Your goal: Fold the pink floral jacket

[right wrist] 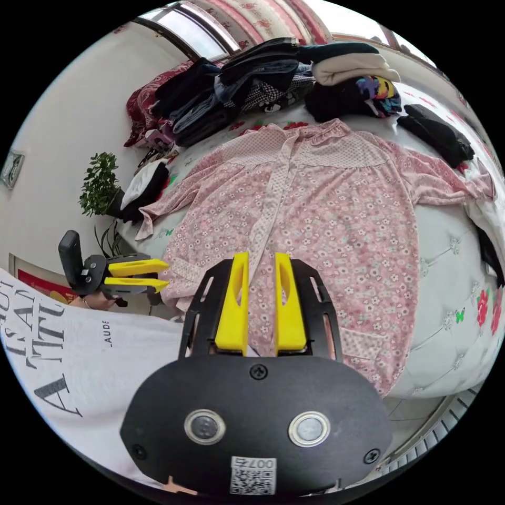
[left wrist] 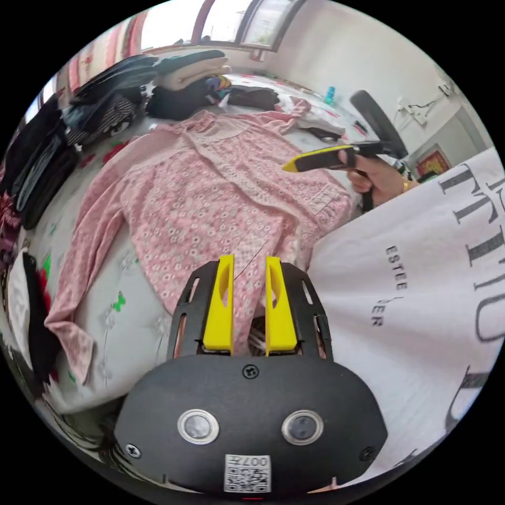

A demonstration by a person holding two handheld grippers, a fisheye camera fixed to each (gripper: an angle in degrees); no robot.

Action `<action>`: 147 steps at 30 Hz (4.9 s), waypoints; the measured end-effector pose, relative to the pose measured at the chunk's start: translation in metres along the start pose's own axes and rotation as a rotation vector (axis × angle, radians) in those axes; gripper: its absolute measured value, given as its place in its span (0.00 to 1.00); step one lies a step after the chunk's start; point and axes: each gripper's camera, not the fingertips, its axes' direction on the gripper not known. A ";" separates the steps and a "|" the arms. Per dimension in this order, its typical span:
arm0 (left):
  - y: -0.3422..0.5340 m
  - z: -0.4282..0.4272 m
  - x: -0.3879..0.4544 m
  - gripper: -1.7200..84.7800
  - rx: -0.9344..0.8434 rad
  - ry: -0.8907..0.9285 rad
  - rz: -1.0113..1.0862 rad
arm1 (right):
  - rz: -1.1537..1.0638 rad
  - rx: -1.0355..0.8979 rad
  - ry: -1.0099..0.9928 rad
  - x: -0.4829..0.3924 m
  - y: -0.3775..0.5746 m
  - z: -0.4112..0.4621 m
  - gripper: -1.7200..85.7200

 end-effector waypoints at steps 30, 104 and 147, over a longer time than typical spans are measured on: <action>0.146 0.024 0.033 0.02 -0.081 -0.161 -0.444 | 0.156 -0.253 -0.323 0.017 0.097 0.073 0.03; -0.063 -0.005 -0.224 0.13 0.065 -0.337 -0.486 | -0.021 -0.187 -0.059 0.010 -0.209 0.087 0.05; 0.151 -0.041 -0.144 0.09 0.032 -0.464 -1.034 | -0.068 -0.128 0.098 0.009 -0.104 0.036 0.03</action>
